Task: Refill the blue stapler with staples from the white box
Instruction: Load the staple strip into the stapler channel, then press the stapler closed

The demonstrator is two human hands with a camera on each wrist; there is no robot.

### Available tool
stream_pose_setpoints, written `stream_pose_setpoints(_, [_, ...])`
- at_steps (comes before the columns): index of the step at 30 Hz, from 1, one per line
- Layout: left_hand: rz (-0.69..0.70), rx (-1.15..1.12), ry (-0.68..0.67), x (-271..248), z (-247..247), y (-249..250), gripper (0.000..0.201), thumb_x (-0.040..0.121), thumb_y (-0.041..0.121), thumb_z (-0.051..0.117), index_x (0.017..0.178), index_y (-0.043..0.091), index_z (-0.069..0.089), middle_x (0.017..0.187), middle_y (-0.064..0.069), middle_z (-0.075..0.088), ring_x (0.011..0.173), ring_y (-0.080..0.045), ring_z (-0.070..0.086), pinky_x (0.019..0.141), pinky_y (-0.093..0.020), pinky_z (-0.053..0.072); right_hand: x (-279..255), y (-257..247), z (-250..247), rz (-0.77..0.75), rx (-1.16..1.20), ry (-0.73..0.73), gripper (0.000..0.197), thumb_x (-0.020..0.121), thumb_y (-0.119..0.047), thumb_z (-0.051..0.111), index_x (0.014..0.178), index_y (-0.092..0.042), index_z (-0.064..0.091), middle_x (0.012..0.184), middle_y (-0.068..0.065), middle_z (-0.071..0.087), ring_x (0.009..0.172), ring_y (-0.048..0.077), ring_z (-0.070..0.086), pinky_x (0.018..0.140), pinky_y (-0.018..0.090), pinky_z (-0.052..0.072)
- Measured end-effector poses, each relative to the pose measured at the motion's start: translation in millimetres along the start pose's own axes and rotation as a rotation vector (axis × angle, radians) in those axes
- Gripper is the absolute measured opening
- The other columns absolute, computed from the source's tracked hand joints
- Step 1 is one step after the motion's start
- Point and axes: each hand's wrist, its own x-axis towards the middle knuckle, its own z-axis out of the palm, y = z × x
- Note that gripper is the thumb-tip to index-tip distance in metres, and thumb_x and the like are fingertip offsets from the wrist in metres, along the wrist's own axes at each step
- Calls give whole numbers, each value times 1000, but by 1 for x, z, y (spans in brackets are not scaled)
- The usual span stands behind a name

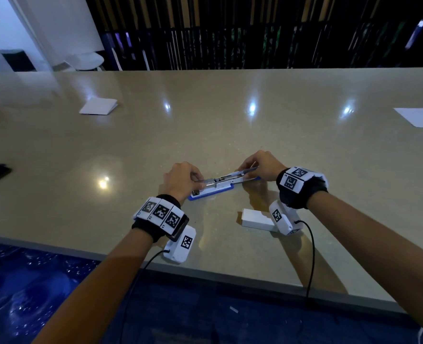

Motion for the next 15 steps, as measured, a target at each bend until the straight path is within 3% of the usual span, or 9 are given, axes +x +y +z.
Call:
stream_pose_setpoints(4, [11, 53, -39, -2, 0, -6, 20, 67, 22, 82, 85, 21, 73, 72, 14, 61, 80, -16, 63, 82, -39, 52, 1, 1, 0, -2, -6, -3, 26, 84, -7, 66, 109, -6, 70, 115, 15, 67, 108, 27, 58, 87, 26, 40])
stream_pose_setpoints(8, [151, 52, -87, -4, -1, -7, 40, 72, 15, 78, 110, 21, 67, 101, 4, 59, 94, -17, 60, 85, -36, 53, 2, 2, 1, -14, -7, 7, 26, 83, -8, 67, 109, -7, 70, 113, 14, 68, 100, 22, 59, 85, 25, 40])
stream_pose_setpoints(11, [242, 204, -142, -4, -2, -4, 38, 79, 18, 72, 116, 26, 66, 114, 1, 55, 102, -18, 56, 87, -35, 50, 2, 2, 1, -17, -3, 11, 26, 83, -8, 66, 109, -6, 70, 114, 14, 68, 94, 15, 54, 84, 24, 39])
stream_pose_setpoints(15, [236, 275, -152, -4, -4, -7, 35, 83, 19, 68, 117, 28, 68, 118, 1, 54, 106, -17, 53, 87, -33, 48, 3, 3, 1, -18, -10, 9, 28, 82, -7, 67, 110, -7, 70, 114, 14, 68, 103, 23, 59, 85, 24, 40])
